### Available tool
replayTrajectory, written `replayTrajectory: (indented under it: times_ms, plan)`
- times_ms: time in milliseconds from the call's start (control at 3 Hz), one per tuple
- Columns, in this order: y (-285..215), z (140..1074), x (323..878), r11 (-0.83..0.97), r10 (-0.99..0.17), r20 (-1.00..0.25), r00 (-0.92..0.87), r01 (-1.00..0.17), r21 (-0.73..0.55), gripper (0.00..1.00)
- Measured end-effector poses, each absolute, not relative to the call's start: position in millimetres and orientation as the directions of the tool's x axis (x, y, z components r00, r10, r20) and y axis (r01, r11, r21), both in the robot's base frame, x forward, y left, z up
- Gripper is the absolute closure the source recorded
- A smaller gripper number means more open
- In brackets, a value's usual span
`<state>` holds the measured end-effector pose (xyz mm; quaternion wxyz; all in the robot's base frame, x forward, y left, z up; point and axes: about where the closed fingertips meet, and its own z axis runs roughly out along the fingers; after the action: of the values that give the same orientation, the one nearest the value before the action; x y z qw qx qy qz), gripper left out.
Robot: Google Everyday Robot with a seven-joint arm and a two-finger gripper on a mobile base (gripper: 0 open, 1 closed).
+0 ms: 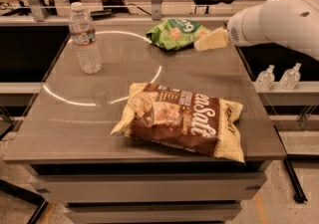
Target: Move green rice chip bag near brown chip bag
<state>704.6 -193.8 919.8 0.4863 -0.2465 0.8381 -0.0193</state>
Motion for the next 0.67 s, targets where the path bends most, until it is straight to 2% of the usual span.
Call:
replayTrajectory:
  times_ms: [667]
  plan:
    - [-156.2, 906.5, 742.9, 0.85, -0.411, -0.836, -0.364, -0.485, -0.207, 0.0]
